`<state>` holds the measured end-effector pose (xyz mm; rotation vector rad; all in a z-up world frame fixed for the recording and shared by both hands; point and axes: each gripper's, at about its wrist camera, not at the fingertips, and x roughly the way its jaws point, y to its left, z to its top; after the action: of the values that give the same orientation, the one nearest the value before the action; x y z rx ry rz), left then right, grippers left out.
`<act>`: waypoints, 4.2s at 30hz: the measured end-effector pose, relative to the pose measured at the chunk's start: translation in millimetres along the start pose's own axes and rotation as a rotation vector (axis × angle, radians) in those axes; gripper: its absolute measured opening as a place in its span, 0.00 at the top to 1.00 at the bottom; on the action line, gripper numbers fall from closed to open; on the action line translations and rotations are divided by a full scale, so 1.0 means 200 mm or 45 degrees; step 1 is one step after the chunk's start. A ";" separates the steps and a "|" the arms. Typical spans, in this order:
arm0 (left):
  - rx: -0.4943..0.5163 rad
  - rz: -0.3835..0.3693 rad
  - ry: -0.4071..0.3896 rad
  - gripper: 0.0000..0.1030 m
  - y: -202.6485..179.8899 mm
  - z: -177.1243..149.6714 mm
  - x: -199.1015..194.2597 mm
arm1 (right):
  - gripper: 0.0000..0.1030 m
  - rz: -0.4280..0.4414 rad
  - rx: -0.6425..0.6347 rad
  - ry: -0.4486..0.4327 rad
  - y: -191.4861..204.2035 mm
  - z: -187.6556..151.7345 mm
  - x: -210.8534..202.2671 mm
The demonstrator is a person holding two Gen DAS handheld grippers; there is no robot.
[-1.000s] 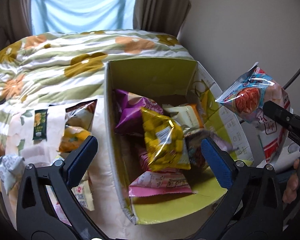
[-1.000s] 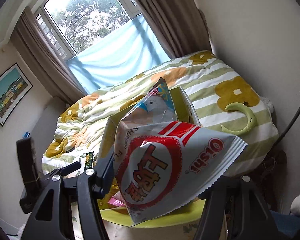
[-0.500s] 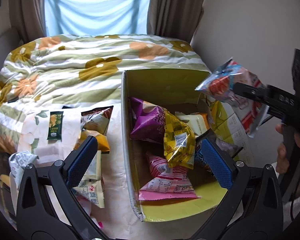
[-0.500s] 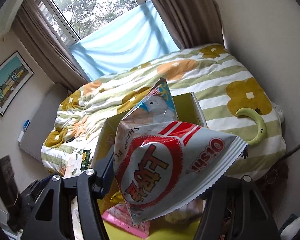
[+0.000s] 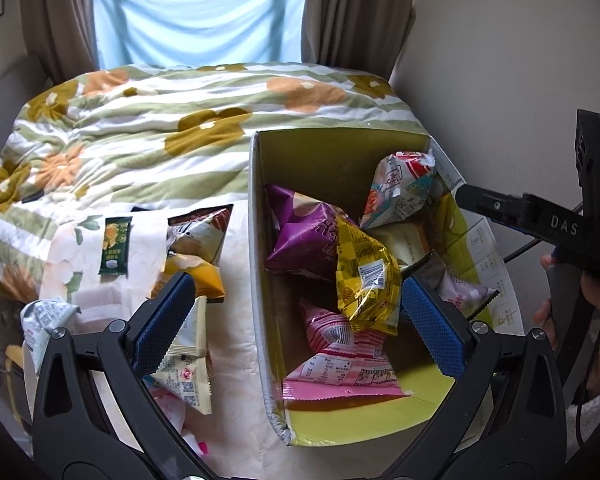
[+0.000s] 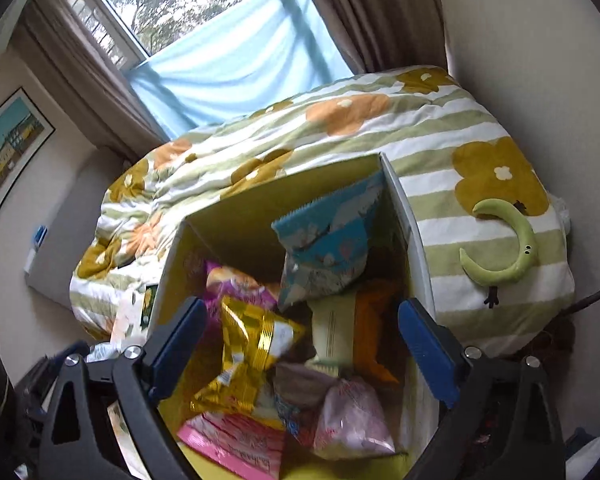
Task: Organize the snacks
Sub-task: 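Move both tools back toward the remaining snacks on the tray, then grasp the grey MPM bag with the left tool while the right tool grasps the pink-and-white bag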
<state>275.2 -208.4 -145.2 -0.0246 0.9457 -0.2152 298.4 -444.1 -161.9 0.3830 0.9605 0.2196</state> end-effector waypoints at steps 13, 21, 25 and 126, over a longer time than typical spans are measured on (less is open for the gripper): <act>0.025 -0.005 -0.065 0.00 -0.01 0.00 -0.22 | 0.07 0.008 -0.116 -0.066 0.14 -0.06 -0.24; 0.024 0.042 -0.107 0.00 0.13 -0.09 -0.41 | 0.07 0.015 -0.183 -0.143 0.32 -0.12 -0.40; 0.018 0.052 -0.123 0.00 0.27 -0.16 -0.51 | 0.07 0.003 -0.225 -0.179 0.45 -0.18 -0.45; 0.237 -0.039 0.310 0.37 1.57 -0.75 -0.03 | 0.54 -0.232 -0.348 0.220 1.47 -1.26 0.71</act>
<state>204.5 110.0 -264.4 0.1614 1.1647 -0.3395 164.1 -71.8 -277.5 0.0247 1.1120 0.2168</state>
